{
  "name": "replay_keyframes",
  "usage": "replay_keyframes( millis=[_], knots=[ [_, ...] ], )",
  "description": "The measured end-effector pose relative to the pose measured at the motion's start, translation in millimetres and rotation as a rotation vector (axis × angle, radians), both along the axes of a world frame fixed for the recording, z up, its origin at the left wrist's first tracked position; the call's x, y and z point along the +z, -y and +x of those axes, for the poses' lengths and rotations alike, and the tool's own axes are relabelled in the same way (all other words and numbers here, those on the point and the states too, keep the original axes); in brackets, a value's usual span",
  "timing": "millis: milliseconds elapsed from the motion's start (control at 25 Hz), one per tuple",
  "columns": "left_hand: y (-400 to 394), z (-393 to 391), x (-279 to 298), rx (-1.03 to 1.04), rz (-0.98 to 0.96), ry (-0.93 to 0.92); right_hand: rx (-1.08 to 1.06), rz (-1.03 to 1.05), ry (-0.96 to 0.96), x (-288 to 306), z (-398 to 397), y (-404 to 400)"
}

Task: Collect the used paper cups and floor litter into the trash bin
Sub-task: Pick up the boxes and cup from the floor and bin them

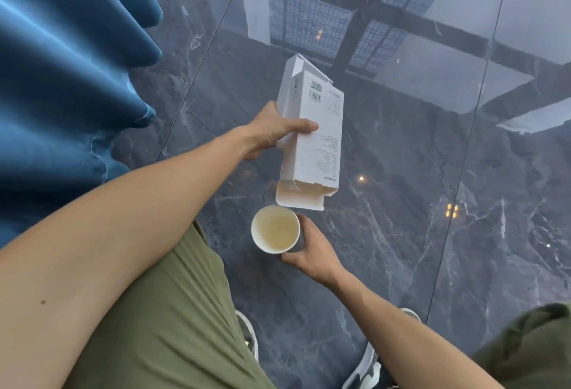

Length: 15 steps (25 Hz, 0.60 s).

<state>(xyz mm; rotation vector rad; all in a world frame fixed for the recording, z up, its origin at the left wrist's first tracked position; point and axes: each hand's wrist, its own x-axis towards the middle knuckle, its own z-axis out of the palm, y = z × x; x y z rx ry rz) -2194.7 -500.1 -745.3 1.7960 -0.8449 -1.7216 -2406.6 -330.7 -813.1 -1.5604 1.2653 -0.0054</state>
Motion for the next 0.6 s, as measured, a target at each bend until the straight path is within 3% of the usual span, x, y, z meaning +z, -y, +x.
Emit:
replay_keyframes(
  millis=[160, 280, 440, 600],
  knots=[
    [-17, -18, 32, 0.201, -0.087, 0.181, -0.013, 0.051, -0.055, 37, -29, 11],
    [-52, -21, 83, 0.378, -0.091, 0.254, -0.153, 0.118, -0.065, 106, -53, 9],
    [-93, -13, 196, 0.498, -0.03, 0.267, -0.357, 0.152, -0.067, 232, -71, 10],
    [-134, -3, 318, 0.427, 0.034, 0.215, -0.523, 0.209, -0.064, 363, -62, 13]
  ],
)
